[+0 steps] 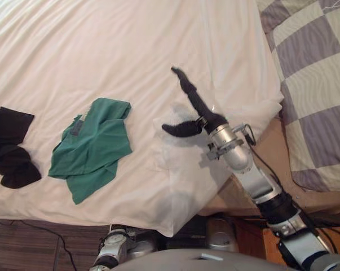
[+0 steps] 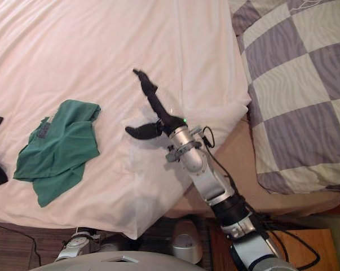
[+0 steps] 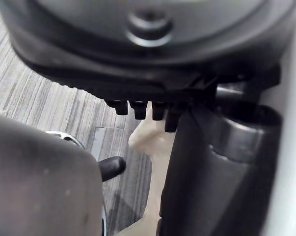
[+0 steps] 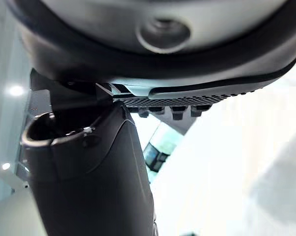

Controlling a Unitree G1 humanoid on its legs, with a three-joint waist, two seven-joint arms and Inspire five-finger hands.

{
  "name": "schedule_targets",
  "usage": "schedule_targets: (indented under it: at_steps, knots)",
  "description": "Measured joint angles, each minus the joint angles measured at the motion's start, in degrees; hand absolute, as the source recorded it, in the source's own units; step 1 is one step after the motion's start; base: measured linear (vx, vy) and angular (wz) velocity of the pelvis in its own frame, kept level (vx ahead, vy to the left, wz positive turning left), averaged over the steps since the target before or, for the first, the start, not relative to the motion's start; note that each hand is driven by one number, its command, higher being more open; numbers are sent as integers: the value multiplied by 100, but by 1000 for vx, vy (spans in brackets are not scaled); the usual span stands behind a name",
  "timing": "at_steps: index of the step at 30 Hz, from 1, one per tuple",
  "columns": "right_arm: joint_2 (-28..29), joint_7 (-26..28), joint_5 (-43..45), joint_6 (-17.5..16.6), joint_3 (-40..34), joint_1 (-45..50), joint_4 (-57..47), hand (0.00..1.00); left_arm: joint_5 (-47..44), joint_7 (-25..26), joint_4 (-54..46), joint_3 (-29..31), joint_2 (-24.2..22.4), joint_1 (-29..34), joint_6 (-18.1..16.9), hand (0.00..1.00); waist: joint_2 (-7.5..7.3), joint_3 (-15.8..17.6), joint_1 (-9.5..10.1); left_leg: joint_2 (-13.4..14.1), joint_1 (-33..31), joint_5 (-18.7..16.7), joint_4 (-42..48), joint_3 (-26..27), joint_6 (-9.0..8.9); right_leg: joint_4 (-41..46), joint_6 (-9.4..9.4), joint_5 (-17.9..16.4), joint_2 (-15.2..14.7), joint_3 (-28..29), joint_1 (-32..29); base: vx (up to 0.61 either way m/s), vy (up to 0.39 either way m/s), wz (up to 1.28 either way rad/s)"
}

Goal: Tidy up the quilt and then pick up the clothes from the bed and put them into the laundry hamper

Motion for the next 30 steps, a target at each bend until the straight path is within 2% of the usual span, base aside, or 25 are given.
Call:
schedule_targets:
  at_steps: [5,8,10,11,17,24,27,30]
  knots:
    - [93,152,-177,-5,19,949,-1,100,10,-3,7,-28,48,1,-28,100,-63,8,-3,-8,-2,-13,16,84,18,5,83,-57,2,77,-67,-67,-23,-13]
    - [54,242,-350,-10,177,1343,-1,100,40,-41,107,-45,78,0,-39,100,-64,6,-146,20,-20,-19,145,102,8,99,100,-84,27,70,-94,-92,-52,-10]
    - [42,272,-554,-35,264,1468,12,100,43,-65,113,-86,94,-2,-50,100,-70,7,-158,31,-20,-19,195,102,6,161,90,-104,40,70,-108,-90,-36,-4]
    - [43,274,-620,-94,281,1474,123,0,52,-64,119,-93,99,-2,-63,100,-82,-1,-155,37,-18,-13,204,98,1,208,85,-113,45,70,-127,-77,-28,0]
    - [192,48,-1309,-160,223,1236,820,0,220,-70,128,-97,131,-4,-84,100,-200,-100,-138,42,-54,7,182,128,-2,203,116,-87,41,125,-241,-66,-12,-3]
    - [378,-133,-1450,-94,-245,969,954,0,217,-97,202,-125,137,-58,-17,100,-204,-156,-151,17,-113,23,173,271,15,84,166,51,40,264,-295,30,4,-9]
    - [393,-137,-1401,-43,-641,1302,612,0,217,-110,206,-91,124,-73,25,100,-199,-160,-144,13,-112,23,172,274,16,79,166,61,44,269,-290,13,-1,0]
    - [404,-140,-1275,-46,-1273,2021,18,0,219,-122,230,-71,119,-72,27,100,-197,-164,-183,6,-100,23,175,272,15,2,163,90,54,267,-238,0,0,0]
